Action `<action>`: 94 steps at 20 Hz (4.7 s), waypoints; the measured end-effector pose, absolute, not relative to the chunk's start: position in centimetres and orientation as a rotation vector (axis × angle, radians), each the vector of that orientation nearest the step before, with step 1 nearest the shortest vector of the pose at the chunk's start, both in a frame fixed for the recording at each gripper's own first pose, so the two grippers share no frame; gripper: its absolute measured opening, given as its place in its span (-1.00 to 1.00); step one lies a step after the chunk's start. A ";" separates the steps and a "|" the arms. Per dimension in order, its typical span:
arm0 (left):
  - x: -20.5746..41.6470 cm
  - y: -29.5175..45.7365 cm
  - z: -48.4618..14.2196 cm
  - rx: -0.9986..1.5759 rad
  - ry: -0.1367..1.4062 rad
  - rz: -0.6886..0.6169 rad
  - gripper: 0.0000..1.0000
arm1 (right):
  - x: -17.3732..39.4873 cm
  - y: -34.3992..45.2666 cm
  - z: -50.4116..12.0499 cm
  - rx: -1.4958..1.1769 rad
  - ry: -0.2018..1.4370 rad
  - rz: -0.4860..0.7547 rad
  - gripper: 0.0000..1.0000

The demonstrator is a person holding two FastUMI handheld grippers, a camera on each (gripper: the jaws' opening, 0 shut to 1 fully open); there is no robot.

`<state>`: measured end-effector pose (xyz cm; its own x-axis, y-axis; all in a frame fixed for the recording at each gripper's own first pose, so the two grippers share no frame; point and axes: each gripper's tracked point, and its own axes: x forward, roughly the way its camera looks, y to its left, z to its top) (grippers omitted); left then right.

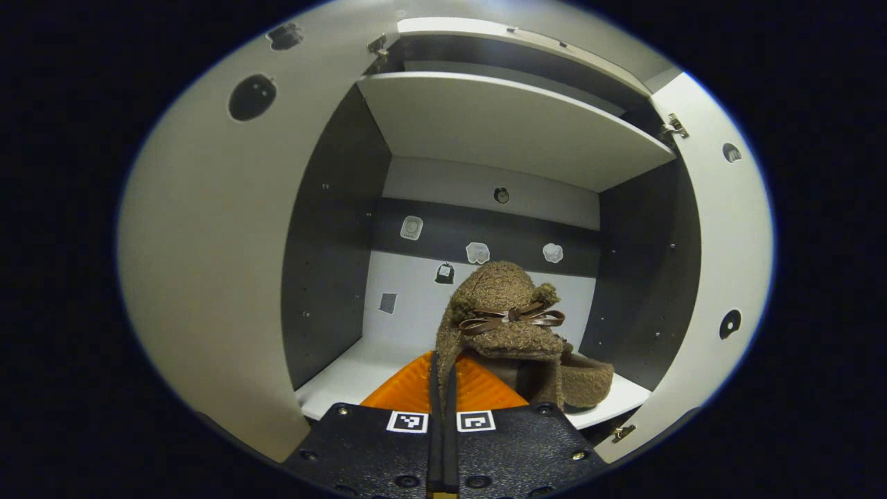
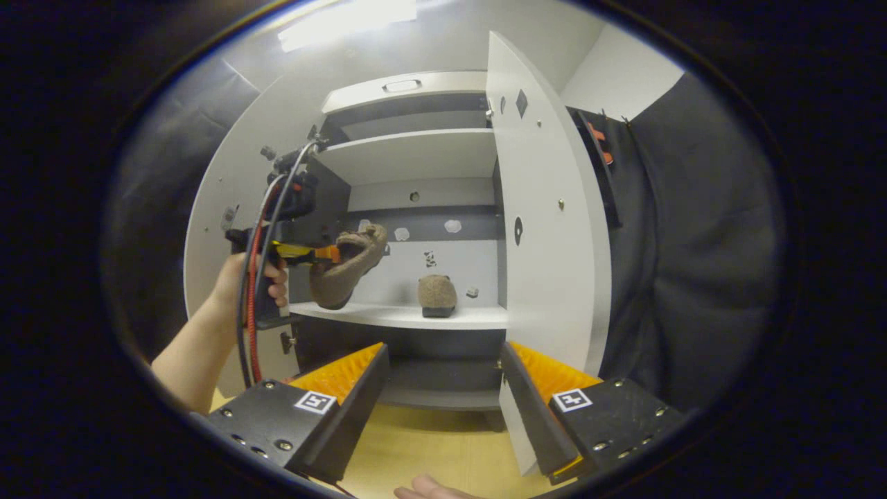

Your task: Grab one shoe with the right hand and put it into the shoe cabinet, grab the other shoe with the left hand and put it into the shoe cabinet; then close the right door with the right hand and the left door with the left hand.

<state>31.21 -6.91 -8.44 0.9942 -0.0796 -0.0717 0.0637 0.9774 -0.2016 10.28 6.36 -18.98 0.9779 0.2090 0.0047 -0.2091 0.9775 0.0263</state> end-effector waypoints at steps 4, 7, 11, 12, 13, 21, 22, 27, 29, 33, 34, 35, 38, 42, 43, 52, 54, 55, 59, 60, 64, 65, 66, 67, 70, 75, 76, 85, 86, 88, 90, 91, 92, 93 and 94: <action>35.8 -6.3 -10.7 -0.178 0.120 -0.033 -0.99 | 9.6 6.1 -18.2 0.030 -0.022 0.237 0.95; 37.4 -5.9 -12.6 -0.192 0.168 -0.020 -0.98 | 9.1 5.8 -18.4 0.029 -0.023 0.241 0.95; 38.2 -6.6 -13.2 -0.199 0.177 -0.042 -0.79 | 8.5 6.7 -19.3 0.039 0.007 0.287 0.95; 38.0 -7.0 -12.9 -0.193 0.177 -0.054 -0.64 | 8.3 6.7 -19.3 0.045 0.010 0.291 0.95; 38.0 -7.1 -12.6 -0.183 0.156 -0.061 -0.48 | 8.2 6.6 -19.4 0.047 0.014 0.289 0.95; 31.9 -8.3 -9.4 -0.147 0.115 -0.115 0.89 | 6.0 6.7 -20.3 0.049 0.036 0.269 0.95; 30.7 -8.4 -9.4 -0.148 0.123 -0.129 0.89 | 5.5 6.6 -20.5 0.053 0.041 0.267 0.95; 23.1 -8.6 -9.4 -0.131 0.078 -0.180 0.89 | 2.5 4.9 -20.6 0.049 0.025 0.238 0.95; 19.5 -8.7 -9.8 -0.126 0.049 -0.209 0.88 | 1.2 3.3 -20.5 0.020 0.020 0.202 0.95; 12.3 -9.2 -11.5 -0.142 0.082 -0.264 0.87 | -0.9 0.9 -19.2 0.030 0.017 0.160 0.95; 10.7 -9.0 -11.7 -0.128 0.081 -0.274 0.87 | -1.4 0.2 -18.6 0.036 0.017 0.151 0.95; 9.4 -8.6 -11.5 -0.114 0.067 -0.270 0.87 | -1.7 -0.5 -18.0 0.038 0.010 0.147 0.95; 5.7 -8.0 -11.3 -0.072 0.046 -0.274 0.87 | -2.1 -2.9 -16.1 0.025 -0.010 0.121 0.95; 1.8 -7.5 -11.1 -0.042 0.042 -0.291 0.87 | -0.3 -6.8 -13.6 -0.042 -0.015 0.097 0.95; 1.0 -7.2 -10.7 -0.042 0.032 -0.286 0.87 | 0.3 -8.2 -13.1 -0.057 -0.012 0.086 0.94; -3.1 -5.7 -9.2 -0.092 0.060 -0.266 0.87 | 9.4 -18.6 -5.8 -0.131 -0.036 0.017 0.95; -3.9 -5.4 -9.3 -0.098 0.060 -0.265 0.88 | 11.8 -19.2 -5.6 -0.100 -0.005 0.026 0.95; -4.3 -5.0 -9.2 -0.103 0.055 -0.259 0.87 | 12.9 -19.8 -5.3 -0.081 0.009 0.020 0.96; -5.9 -3.5 -7.8 -0.114 0.005 -0.242 0.87 | 16.0 -20.8 -5.5 -0.012 0.080 0.000 0.94; -6.3 -3.0 -7.6 -0.113 -0.004 -0.240 0.87 | 16.4 -20.9 -5.5 -0.004 0.090 -0.012 0.94; -7.7 -2.3 -7.1 -0.100 -0.019 -0.261 0.87 | 17.6 -17.7 -4.9 0.041 0.086 0.013 0.96; -7.9 -2.2 -7.1 -0.102 -0.021 -0.264 0.87 | 17.7 -16.8 -5.0 0.028 0.093 0.030 0.94; -8.1 -2.1 -7.2 -0.107 -0.019 -0.269 0.87 | 17.8 -16.1 -5.0 0.014 0.094 0.038 0.96; -8.1 -1.8 -7.2 -0.120 -0.017 -0.269 0.87 | 18.1 -15.6 -4.9 0.001 0.098 0.037 0.96; -8.2 -1.7 -7.7 -0.168 0.000 -0.292 0.87 | 18.5 -12.7 -5.0 0.019 0.113 0.075 0.96; -8.7 -1.3 -8.2 -0.178 0.013 -0.302 0.87 | 18.3 -10.4 -4.6 -0.042 0.099 0.081 0.84; -8.9 -1.4 -8.3 -0.176 0.012 -0.304 0.87 | 18.1 -9.6 -4.7 -0.039 0.100 0.092 0.84; -8.3 -0.6 -8.7 -0.174 0.020 -0.285 0.87 | 17.7 -3.4 -5.1 -0.007 0.096 0.151 0.85; -8.2 -0.6 -8.7 -0.173 0.022 -0.283 0.87 | 17.7 -3.2 -5.0 -0.008 0.092 0.151 0.84; -8.0 -0.4 -9.0 -0.168 0.030 -0.276 0.87 | 17.6 -2.6 -4.8 -0.010 0.083 0.151 0.84; -8.1 -0.5 -9.1 -0.165 0.032 -0.278 0.87 | 17.7 -2.2 -4.8 -0.015 0.078 0.151 0.84; -8.1 -0.5 -9.0 -0.165 0.028 -0.281 0.87 | 17.7 -2.0 -4.8 -0.020 0.078 0.152 0.84; -8.0 -0.6 -9.0 -0.166 0.027 -0.284 0.87 | 17.7 -1.7 -4.8 -0.019 0.076 0.154 0.84; -8.0 -0.6 -9.0 -0.167 0.028 -0.285 0.87 | 17.7 -1.3 -4.9 -0.020 0.076 0.160 0.84; -8.0 -0.6 -9.1 -0.167 0.028 -0.285 0.77 | 17.8 -0.9 -4.9 -0.017 0.074 0.168 0.79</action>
